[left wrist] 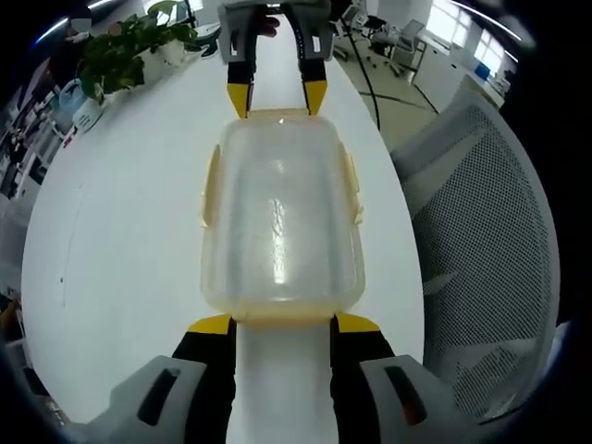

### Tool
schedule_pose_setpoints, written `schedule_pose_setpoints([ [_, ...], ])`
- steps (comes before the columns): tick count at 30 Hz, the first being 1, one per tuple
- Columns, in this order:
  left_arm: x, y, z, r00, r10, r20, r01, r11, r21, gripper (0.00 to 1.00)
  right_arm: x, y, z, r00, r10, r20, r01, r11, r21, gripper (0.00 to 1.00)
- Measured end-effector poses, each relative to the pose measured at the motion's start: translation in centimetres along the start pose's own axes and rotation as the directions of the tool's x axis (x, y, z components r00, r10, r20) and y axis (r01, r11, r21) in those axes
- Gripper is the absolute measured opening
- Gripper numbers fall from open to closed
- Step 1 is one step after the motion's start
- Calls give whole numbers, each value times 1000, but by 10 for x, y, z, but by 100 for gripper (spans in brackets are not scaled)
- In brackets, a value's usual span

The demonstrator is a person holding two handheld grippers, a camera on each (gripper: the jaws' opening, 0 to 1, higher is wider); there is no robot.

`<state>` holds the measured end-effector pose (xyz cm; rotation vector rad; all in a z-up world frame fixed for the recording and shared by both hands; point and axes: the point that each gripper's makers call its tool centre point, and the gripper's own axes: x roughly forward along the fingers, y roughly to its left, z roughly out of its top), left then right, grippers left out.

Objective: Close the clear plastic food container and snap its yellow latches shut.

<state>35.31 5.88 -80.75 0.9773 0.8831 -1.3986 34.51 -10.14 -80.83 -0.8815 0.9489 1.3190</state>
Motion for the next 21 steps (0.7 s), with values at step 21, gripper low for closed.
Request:
schedule_pose_setpoints([
  [21,1,0,-2,1000,-2,-5,2,1000,-1,39,3,0,0,1000,4,7,-4,1000,-5,39],
])
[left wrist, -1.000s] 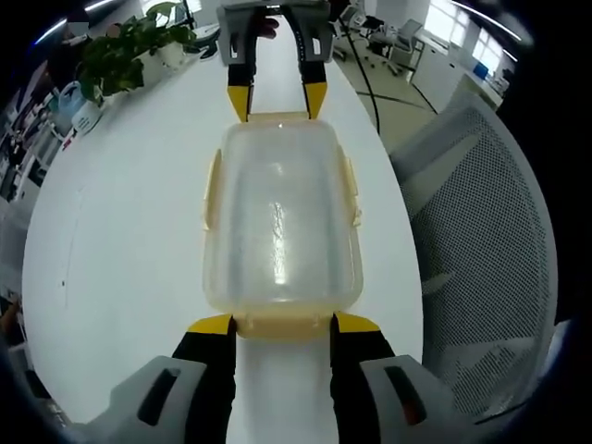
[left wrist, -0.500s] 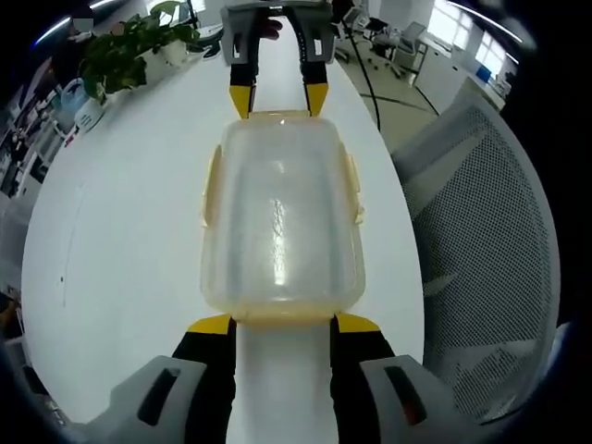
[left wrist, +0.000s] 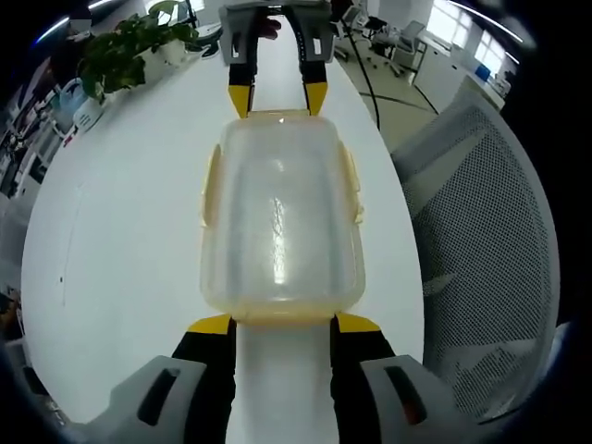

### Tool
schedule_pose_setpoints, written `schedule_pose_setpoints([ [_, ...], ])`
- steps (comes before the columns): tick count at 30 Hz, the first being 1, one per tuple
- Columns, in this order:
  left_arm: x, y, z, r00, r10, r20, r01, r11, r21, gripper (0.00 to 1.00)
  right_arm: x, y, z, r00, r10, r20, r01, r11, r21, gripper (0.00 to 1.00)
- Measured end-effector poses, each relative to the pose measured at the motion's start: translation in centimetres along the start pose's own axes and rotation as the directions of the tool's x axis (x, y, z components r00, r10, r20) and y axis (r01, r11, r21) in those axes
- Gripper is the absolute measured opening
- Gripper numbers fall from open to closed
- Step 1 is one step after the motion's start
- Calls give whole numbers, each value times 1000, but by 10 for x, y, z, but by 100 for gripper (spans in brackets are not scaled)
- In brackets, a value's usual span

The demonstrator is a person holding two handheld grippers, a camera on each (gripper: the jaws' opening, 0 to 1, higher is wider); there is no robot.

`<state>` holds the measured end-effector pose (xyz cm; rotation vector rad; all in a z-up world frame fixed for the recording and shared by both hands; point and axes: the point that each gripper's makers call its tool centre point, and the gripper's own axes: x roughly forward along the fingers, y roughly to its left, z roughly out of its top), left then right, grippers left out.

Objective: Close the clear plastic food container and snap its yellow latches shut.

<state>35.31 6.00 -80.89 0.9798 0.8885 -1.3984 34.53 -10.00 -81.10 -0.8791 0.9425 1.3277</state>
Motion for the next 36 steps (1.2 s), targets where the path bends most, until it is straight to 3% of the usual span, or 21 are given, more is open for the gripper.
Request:
schedule_pose_setpoints([
  [7,-1,0,-1,1000,9,-1,-9,1000,28,40,-2,1,0,1000,1,3,-1,1000,-14,40],
  [11,-3,0,0,1000,8,5,-8,1000,17,43,-5,-1,1,1000,-8,22,7,999,53,48],
  [17,-11,2,1,1000,16,1,-16,1000,-3,41,-11,0,5,998,-9,66,1,993,121,44],
  [27,-14,0,-3,1000,15,-16,-15,1000,-7,39,-16,3,9,998,-6,68,-4,989,148,43],
  [36,-17,3,0,1000,16,-3,-17,987,-161,39,-19,2,9,998,-23,65,5,964,267,44],
])
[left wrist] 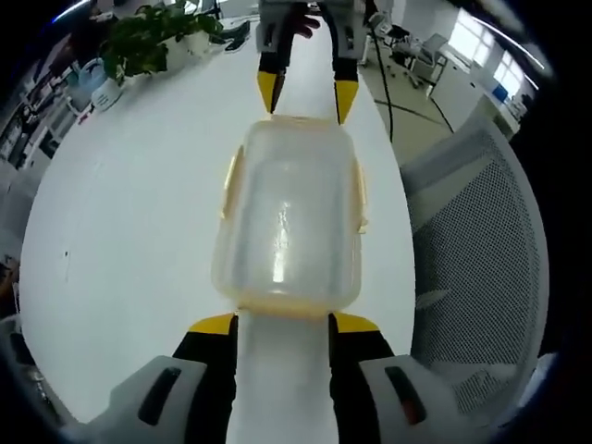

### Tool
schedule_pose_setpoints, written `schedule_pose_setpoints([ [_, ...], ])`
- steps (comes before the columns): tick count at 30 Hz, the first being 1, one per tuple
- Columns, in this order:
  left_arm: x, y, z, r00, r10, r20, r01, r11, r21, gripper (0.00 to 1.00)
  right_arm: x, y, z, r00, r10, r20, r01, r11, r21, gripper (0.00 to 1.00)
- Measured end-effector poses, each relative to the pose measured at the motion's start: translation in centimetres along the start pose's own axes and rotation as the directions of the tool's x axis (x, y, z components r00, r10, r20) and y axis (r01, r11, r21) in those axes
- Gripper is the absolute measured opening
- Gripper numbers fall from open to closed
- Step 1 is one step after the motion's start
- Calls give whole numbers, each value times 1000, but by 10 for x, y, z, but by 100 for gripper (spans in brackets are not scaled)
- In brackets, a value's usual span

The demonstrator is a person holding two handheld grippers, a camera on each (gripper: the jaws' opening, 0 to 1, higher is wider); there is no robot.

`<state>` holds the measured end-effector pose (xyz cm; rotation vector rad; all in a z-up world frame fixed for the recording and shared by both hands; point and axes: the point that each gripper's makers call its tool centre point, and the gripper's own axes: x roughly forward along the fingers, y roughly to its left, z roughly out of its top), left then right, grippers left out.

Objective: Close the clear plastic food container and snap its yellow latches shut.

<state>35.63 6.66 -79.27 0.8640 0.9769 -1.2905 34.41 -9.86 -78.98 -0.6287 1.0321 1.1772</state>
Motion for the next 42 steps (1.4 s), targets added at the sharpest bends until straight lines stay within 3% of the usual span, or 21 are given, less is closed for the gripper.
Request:
schedule_pose_setpoints([
  [4,-3,3,7,999,-9,47,17,985,-172,38,-1,-4,4,1000,-14,18,13,998,67,44],
  [8,-2,7,3,999,3,37,7,969,-248,32,1,-7,2,999,-28,17,25,989,149,43],
  [13,0,6,2,999,17,48,2,923,-385,31,1,-8,3,999,-38,34,28,965,259,43],
  [16,-1,5,4,996,3,86,42,858,-513,31,1,-10,1,998,-47,29,35,945,326,43],
  [17,-2,5,7,993,-1,115,67,817,-572,31,2,-10,1,998,-52,29,38,934,356,43],
  [19,-2,6,10,990,-6,144,98,761,-642,32,2,-10,1,998,-50,26,34,908,418,43],
  [21,-3,5,9,989,-10,149,110,722,-683,32,2,-12,0,998,-58,29,39,893,448,43],
  [24,-1,7,6,992,-2,125,91,700,-709,32,2,-12,-4,998,-64,5,54,872,486,41],
  [25,0,8,3,994,0,112,83,671,-737,31,3,-12,-5,998,-66,2,55,861,506,39],
  [27,1,7,4,993,-8,118,96,637,-765,30,3,-12,-6,998,-63,8,48,830,555,37],
  [28,2,6,6,991,-16,130,114,597,-794,30,3,-13,-6,998,-66,14,45,806,590,37],
  [29,4,6,8,989,-20,143,130,556,-821,30,3,-15,-4,997,-69,26,39,798,601,37],
  [30,4,6,8,989,-17,147,134,532,-836,30,4,-15,-4,997,-68,28,36,785,618,37],
  [31,6,3,8,988,-31,148,144,495,-857,29,4,-15,-4,997,-72,27,40,776,629,37],
  [32,7,3,6,989,-36,141,141,477,-868,29,3,-17,-2,996,-84,32,44,766,642,37],
  [34,9,4,5,990,-31,140,138,471,-871,28,4,-17,-1,996,-78,38,32,737,675,35],
  [35,10,4,5,989,-31,142,140,456,-879,29,4,-18,-1,996,-76,43,26,726,688,34],
  [36,10,3,7,987,-34,156,156,410,-899,28,5,-19,-3,996,-77,36,29,710,704,32],
  [38,10,3,8,985,-37,170,171,383,-908,27,5,-18,-3,997,-74,36,26,700,714,30],
  [39,10,3,7,985,-39,170,172,366,-915,27,6,-17,-1,996,-67,51,7,667,745,30],
  [42,12,2,5,983,-35,183,184,322,-929,27,8,-19,0,995,-76,65,0,650,760,30],
])
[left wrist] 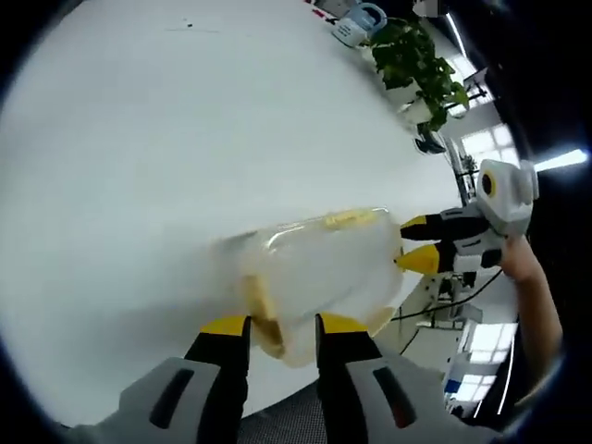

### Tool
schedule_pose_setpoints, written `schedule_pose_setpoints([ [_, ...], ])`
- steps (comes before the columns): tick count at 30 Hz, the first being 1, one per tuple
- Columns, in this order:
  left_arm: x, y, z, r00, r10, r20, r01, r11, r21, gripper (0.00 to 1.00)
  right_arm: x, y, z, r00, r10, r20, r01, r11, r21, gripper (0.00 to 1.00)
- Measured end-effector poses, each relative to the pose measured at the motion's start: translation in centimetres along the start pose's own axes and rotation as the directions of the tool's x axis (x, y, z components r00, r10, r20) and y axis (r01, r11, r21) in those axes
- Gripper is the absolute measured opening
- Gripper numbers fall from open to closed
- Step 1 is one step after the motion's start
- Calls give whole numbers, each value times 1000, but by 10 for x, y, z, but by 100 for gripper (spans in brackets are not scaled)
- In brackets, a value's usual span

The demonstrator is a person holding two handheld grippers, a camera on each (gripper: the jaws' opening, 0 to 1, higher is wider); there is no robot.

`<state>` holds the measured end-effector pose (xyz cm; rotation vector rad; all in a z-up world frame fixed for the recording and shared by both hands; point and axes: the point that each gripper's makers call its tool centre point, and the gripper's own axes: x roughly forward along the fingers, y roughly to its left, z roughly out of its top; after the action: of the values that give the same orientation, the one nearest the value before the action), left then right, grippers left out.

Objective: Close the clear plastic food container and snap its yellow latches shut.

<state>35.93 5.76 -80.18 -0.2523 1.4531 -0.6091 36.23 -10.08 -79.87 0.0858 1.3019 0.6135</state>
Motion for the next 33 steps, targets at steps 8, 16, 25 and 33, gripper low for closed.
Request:
schedule_pose_setpoints([
  [8,1,-3,-6,999,-48,15,49,996,-75,27,3,4,-2,1000,22,7,-23,997,78,30],
  [16,0,-7,-9,999,-35,5,35,997,-64,25,4,5,-3,1000,24,5,-24,996,87,28],
  [25,0,-9,-11,999,-41,7,41,997,-58,24,5,6,-4,1000,26,-4,-26,996,87,27],
  [33,4,-3,-7,998,-54,12,55,996,-73,21,6,6,-4,999,46,26,-49,987,153,24],
])
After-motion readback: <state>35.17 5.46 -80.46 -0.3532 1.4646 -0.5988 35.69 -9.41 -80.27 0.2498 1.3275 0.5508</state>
